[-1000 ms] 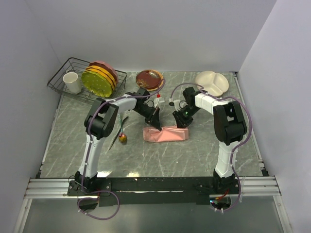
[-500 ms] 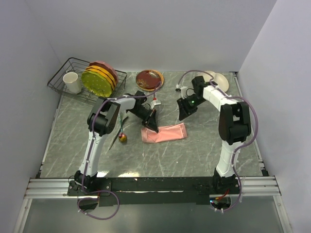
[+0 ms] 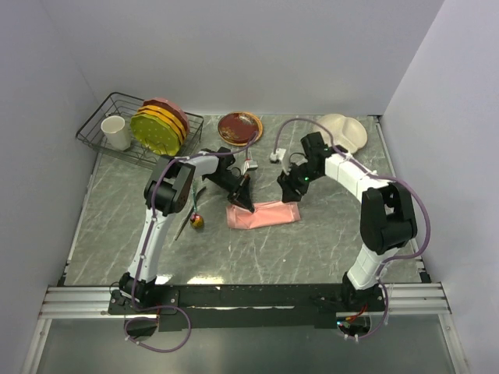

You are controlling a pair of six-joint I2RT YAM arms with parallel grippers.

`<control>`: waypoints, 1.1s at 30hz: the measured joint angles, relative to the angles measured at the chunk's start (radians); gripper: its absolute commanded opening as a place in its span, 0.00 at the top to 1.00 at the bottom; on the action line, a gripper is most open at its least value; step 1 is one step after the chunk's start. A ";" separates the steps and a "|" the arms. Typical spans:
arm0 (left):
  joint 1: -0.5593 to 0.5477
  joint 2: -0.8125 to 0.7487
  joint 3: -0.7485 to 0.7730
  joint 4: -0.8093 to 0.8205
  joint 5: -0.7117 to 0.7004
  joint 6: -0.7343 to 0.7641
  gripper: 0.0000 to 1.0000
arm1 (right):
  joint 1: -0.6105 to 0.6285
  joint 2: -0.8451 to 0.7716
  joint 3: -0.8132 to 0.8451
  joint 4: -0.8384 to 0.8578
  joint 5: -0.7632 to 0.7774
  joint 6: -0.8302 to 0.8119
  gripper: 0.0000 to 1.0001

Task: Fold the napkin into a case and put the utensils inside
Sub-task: Fold the 2/3-rectangle-folded napkin at the center of the board.

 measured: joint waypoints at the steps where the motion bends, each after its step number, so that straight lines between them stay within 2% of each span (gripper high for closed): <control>1: 0.001 0.003 0.003 -0.005 0.003 0.002 0.99 | 0.016 -0.006 -0.022 0.018 0.011 -0.023 0.43; 10: 0.009 0.008 0.008 -0.034 0.008 0.024 0.99 | 0.114 -0.010 -0.085 0.153 0.099 -0.161 0.45; 17: 0.018 0.009 0.009 -0.053 0.008 0.044 0.99 | 0.129 0.038 -0.085 0.153 0.125 -0.219 0.46; 20: 0.021 0.010 0.009 -0.059 0.009 0.049 0.99 | 0.130 0.045 -0.085 0.138 0.127 -0.242 0.58; 21: 0.022 0.011 0.010 -0.061 0.009 0.051 0.99 | 0.130 0.046 -0.085 0.135 0.129 -0.250 0.70; 22: 0.022 0.011 0.011 -0.064 0.009 0.053 0.98 | 0.130 0.049 -0.085 0.133 0.131 -0.254 0.75; 23: 0.023 0.011 0.011 -0.066 0.009 0.056 0.94 | 0.132 0.053 -0.084 0.130 0.135 -0.259 0.80; 24: 0.024 0.011 0.011 -0.067 0.009 0.059 0.86 | 0.132 0.060 -0.081 0.125 0.138 -0.263 0.88; 26: 0.026 0.011 0.010 -0.062 0.009 0.057 0.79 | 0.132 0.077 -0.076 0.119 0.146 -0.269 0.94; 27: 0.027 0.011 0.006 -0.053 0.010 0.054 0.70 | 0.132 0.085 -0.074 0.115 0.150 -0.275 0.98; 33: 0.060 -0.080 -0.102 0.071 0.012 -0.029 0.53 | 0.137 0.098 -0.073 0.103 0.198 -0.290 1.00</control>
